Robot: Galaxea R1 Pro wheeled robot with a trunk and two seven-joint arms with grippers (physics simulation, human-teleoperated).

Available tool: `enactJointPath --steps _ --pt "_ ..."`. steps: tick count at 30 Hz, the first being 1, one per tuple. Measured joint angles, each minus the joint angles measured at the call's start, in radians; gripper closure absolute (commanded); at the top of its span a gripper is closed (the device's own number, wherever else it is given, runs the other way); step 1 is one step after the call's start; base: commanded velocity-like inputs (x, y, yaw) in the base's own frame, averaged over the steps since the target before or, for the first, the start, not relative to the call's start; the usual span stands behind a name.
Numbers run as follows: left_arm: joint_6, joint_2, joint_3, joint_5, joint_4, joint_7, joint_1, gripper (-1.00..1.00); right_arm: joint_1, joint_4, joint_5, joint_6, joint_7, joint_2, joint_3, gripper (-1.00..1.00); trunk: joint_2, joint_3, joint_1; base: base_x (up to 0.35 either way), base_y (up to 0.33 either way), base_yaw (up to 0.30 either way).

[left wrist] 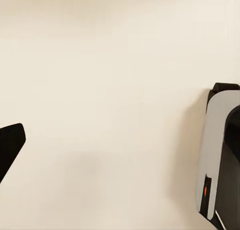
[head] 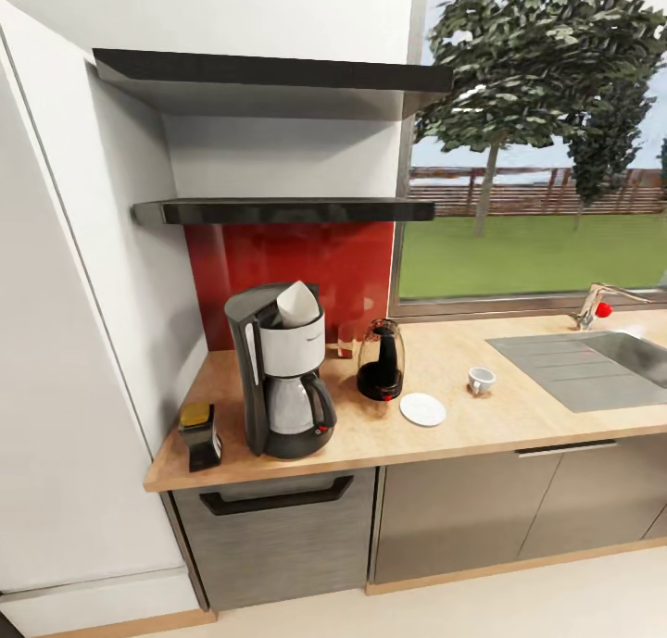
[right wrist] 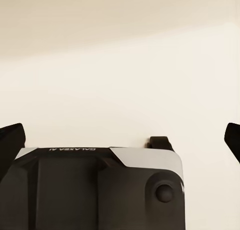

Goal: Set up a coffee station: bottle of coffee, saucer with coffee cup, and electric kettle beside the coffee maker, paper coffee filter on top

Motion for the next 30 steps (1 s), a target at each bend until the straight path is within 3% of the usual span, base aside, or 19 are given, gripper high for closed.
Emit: enactJointPath --steps 10,21,30 --pt "0.003 0.000 0.001 0.006 0.000 0.001 0.000 -1.00 0.000 0.000 0.000 0.000 0.000 0.000 -0.001 -1.00 0.000 0.000 0.000 0.000 -0.003 0.000" --pt "0.002 0.000 0.000 0.009 -0.002 0.000 0.000 -1.00 0.000 0.000 -0.002 -0.020 -0.001 0.000 -0.001 -1.00 0.000 0.000 0.000 0.141 -0.249 -0.222" --pt "-0.002 -0.001 0.001 0.007 -0.002 0.000 0.000 -1.00 0.000 -0.004 0.000 -0.020 0.003 0.001 0.000 -1.00 0.000 0.000 0.000 0.195 -0.234 -0.037"
